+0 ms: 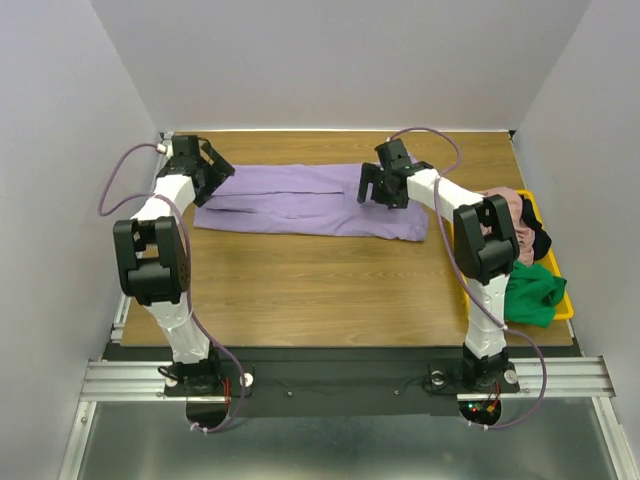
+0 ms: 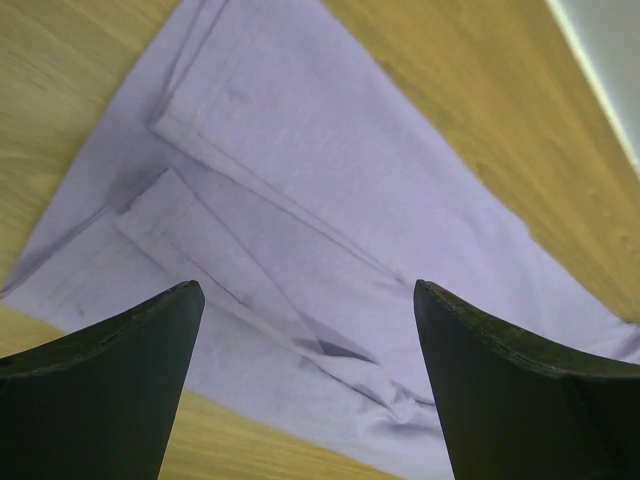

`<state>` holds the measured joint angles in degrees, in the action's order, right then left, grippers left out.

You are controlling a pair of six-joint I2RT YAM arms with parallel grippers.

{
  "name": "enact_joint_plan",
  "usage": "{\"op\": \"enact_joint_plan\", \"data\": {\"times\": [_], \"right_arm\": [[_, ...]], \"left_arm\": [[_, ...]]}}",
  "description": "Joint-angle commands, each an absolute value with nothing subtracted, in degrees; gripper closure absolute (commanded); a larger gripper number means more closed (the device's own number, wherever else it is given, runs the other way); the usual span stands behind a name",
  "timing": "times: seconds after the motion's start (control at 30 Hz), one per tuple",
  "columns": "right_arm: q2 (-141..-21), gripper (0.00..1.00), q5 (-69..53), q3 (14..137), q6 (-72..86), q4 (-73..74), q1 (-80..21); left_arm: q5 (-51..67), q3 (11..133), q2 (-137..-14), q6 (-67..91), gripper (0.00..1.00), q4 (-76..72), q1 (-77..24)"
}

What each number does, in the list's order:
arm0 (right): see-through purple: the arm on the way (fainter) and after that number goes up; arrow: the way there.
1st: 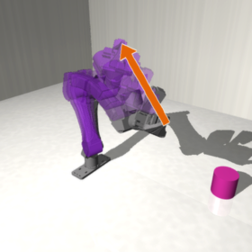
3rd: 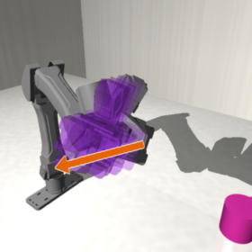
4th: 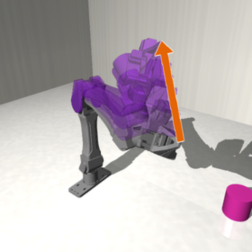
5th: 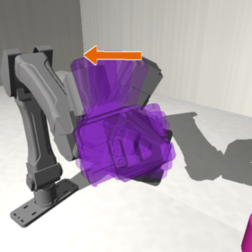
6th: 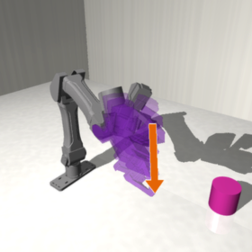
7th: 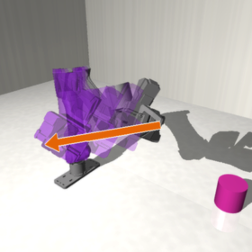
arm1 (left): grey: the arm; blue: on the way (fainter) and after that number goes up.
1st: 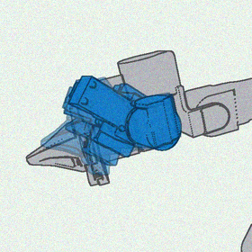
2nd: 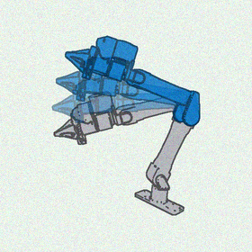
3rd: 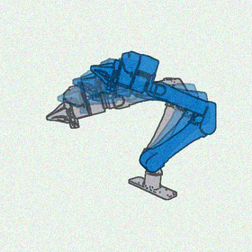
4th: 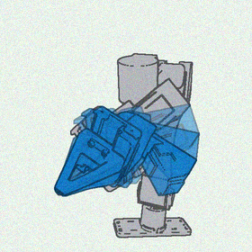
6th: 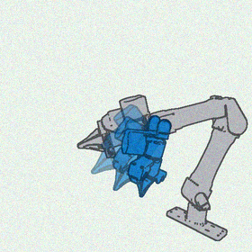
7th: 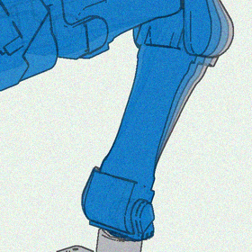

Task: Fold and stack the t-shirts
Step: Fold the tshirt

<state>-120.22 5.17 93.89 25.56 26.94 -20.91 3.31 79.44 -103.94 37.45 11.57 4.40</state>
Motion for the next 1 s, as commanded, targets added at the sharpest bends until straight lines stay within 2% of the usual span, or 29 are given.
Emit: {"op": "enact_joint_plan", "data": {"times": [0.0, 0.27, 0.4, 0.53, 0.63, 0.77, 0.9, 0.97], "right_arm": [[-121.19, 0.04, 6.14, 92.64, 30.22, 24.52, -21.36], [-128.84, 0.04, 6.50, 98.50, 28.75, 24.52, -20.57], [-135.16, 0.04, 6.24, 106.94, 23.65, 24.61, -19.34], [-143.24, 0.04, 0.28, 119.24, 16.80, 24.52, -18.02], [-149.84, 0.03, -1.91, 130.05, 10.04, 24.43, -17.93], [-156.52, 0.02, -7.90, 140.96, 4.14, 23.30, -18.02], [-156.89, 0.02, -12.82, 143.35, 2.37, 19.26, -18.02], [-154.96, 0.02, -13.97, 142.83, 2.46, 18.72, -18.02]], "left_arm": [[5.44, 80.60, -109.76, 36.21, 0.02, 11.78, 3.25], [3.69, 72.08, -111.01, 37.09, 0.02, 10.99, 1.94], [2.90, 59.97, -105.75, 38.40, 0.02, 10.20, -0.97], [7.01, 47.31, -97.40, 42.00, 0.02, 8.79, -7.72], [9.74, 38.25, -90.89, 47.09, 0.02, 8.17, -16.32], [14.05, 31.91, -83.78, 55.53, 0.02, 5.55, -36.58], [12.42, 38.46, -79.11, 58.54, 0.01, 7.97, -51.20], [9.94, 41.64, -76.22, 57.84, 0.02, 11.75, -53.51]]}}
